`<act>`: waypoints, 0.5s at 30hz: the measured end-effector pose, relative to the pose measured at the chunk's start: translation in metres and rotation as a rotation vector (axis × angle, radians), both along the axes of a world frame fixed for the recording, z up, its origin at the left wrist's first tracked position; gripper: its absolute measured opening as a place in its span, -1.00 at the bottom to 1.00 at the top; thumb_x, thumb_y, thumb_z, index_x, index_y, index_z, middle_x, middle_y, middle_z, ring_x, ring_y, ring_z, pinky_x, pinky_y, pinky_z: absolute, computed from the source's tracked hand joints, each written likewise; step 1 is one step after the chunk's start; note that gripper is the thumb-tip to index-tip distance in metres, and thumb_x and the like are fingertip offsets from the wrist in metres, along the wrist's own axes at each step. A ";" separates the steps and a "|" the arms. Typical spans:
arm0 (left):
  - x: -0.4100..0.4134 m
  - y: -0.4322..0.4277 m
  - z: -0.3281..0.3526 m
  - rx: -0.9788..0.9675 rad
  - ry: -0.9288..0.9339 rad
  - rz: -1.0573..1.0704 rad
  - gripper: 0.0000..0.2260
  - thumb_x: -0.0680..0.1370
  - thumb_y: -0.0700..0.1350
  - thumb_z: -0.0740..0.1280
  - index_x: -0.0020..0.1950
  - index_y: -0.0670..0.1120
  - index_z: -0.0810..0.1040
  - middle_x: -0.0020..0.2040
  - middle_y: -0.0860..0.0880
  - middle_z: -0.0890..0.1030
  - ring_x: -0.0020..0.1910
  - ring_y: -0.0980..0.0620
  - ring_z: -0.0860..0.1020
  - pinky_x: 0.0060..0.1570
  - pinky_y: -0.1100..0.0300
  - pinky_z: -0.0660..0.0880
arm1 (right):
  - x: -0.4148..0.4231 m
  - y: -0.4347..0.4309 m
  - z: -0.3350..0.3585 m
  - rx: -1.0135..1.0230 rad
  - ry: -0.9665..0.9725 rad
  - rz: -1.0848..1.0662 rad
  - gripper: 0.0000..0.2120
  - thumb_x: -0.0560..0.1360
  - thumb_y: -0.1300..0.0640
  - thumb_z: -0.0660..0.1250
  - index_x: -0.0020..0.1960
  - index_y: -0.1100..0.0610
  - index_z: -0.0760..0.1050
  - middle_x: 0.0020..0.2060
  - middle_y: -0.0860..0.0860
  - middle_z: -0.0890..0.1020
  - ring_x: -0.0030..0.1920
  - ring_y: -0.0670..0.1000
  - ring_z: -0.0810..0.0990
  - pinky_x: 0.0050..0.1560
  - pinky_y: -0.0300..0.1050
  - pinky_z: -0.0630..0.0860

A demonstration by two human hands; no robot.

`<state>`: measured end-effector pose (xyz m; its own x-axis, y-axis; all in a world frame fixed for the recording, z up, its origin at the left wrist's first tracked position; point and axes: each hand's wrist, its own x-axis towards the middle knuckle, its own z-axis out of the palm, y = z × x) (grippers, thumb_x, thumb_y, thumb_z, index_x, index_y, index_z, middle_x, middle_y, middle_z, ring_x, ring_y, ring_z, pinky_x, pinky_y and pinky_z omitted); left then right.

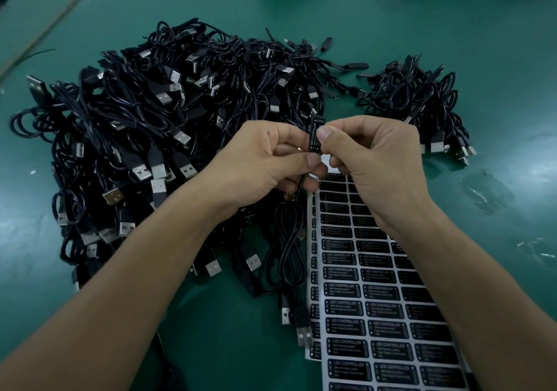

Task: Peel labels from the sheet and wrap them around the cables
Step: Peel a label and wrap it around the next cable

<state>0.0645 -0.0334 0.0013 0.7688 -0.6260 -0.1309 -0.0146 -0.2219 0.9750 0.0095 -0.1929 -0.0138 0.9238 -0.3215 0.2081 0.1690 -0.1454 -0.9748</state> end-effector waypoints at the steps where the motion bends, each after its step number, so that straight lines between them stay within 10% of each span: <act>1: 0.000 0.000 0.000 -0.002 0.000 0.003 -0.92 0.56 -0.18 0.42 0.04 -0.14 0.62 -0.15 -0.04 0.74 -0.22 0.06 0.71 -0.26 0.30 0.58 | 0.000 0.000 0.000 -0.004 -0.001 -0.003 -0.85 0.51 0.19 0.47 -0.21 0.01 0.65 -0.41 -0.11 0.65 -0.40 -0.19 0.55 -0.33 -0.35 0.47; 15: 0.000 0.000 0.000 -0.007 -0.016 0.021 -0.94 0.55 -0.18 0.44 0.01 -0.11 0.63 -0.17 -0.06 0.74 -0.24 0.04 0.71 -0.29 0.29 0.57 | 0.001 -0.001 -0.001 -0.033 -0.005 -0.010 -0.84 0.50 0.17 0.48 -0.23 -0.02 0.65 -0.41 -0.10 0.65 -0.40 -0.19 0.55 -0.34 -0.36 0.46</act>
<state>0.0644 -0.0336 0.0011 0.7836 -0.6108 -0.1141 -0.0255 -0.2150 0.9763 0.0110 -0.1935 -0.0152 0.9194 -0.3237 0.2235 0.1723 -0.1793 -0.9686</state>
